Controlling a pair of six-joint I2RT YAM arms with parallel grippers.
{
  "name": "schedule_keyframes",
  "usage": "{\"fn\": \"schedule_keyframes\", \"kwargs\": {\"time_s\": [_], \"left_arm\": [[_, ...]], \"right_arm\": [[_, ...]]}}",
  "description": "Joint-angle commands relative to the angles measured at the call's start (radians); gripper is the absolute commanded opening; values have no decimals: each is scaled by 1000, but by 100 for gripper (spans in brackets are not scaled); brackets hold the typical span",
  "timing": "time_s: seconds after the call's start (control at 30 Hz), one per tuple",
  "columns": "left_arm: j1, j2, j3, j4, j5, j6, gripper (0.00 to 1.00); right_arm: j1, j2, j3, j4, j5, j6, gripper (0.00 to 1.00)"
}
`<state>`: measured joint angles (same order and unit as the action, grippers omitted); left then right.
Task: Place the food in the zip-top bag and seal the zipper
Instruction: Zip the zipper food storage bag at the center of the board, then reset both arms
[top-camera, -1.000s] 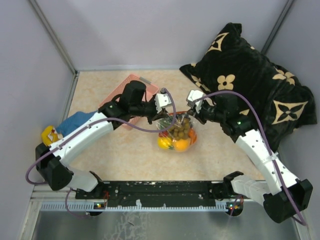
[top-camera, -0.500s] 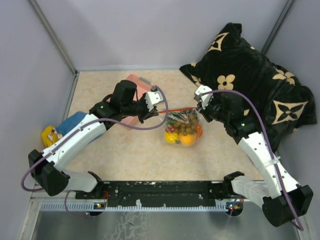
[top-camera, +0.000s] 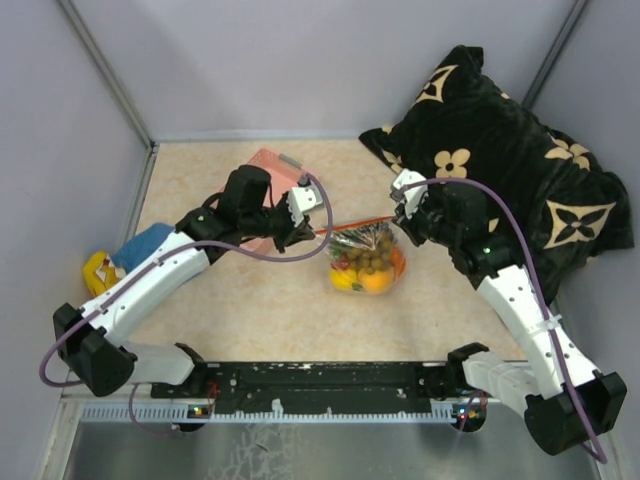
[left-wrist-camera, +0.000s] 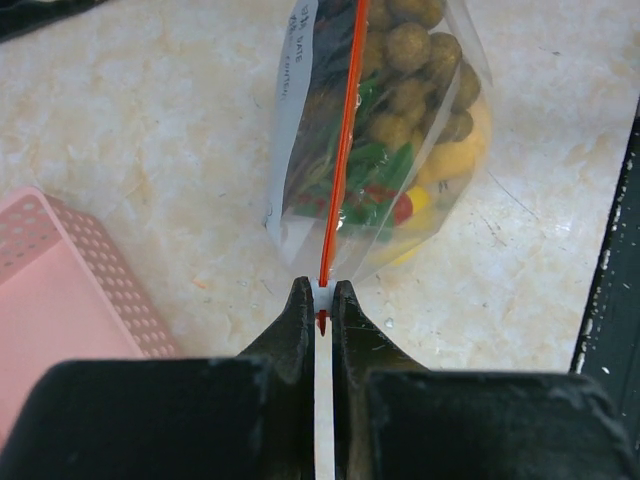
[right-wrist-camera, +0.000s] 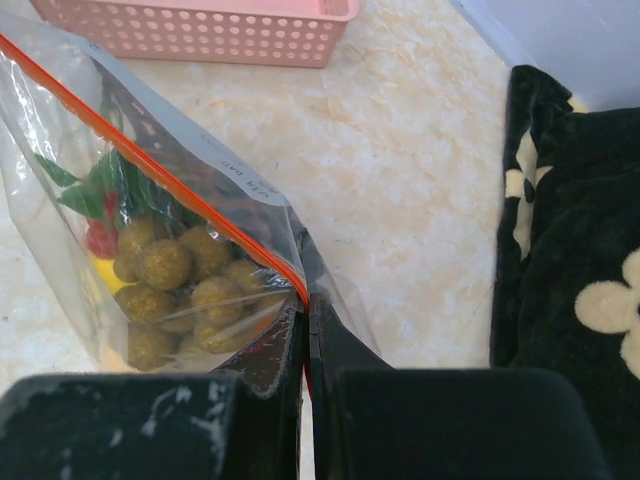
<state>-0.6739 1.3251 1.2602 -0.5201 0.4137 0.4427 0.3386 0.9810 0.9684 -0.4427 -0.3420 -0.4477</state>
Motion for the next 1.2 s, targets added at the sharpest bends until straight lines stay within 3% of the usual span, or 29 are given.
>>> {"fn": "schedule_keyframes", "kwargs": {"time_s": [0.0,0.07,0.13,0.17,0.23,0.37,0.57,0.73,0.83,0.97,1.07,1.17], "left_arm": [[16,-64,-45,-59,23,-62,0],[16,-80,-68,-58,21,-91,0],[16,-93,-88,-59,31,-132,0],[16,-99,-101,-61,36,-154,0],[16,-112,-122,-67,33,-193,0],[16,-139,-153,-87,-28,-288,1],[18,-219,-264,-24,-260,-526,17],[19,-378,-377,44,-420,-649,45],[19,-514,-456,103,-518,-647,60],[19,-667,-529,156,-645,-599,70],[19,-776,-573,197,-718,-560,81],[20,-878,-595,217,-766,-539,97]], "right_arm": [[-26,-5,1,91,-2,35,0],[-26,11,-3,121,-20,60,7],[-26,25,0,152,-45,88,28],[-26,27,1,167,-50,104,33],[-26,25,-3,205,-40,145,39],[-26,-14,-20,265,96,239,60],[-26,-114,-54,250,385,361,72],[-26,-277,-164,237,608,464,73],[-26,-384,-207,166,691,508,73],[-26,-524,-260,108,805,525,73],[-26,-647,-284,101,817,538,73],[-26,-749,-321,126,816,537,74]]}}
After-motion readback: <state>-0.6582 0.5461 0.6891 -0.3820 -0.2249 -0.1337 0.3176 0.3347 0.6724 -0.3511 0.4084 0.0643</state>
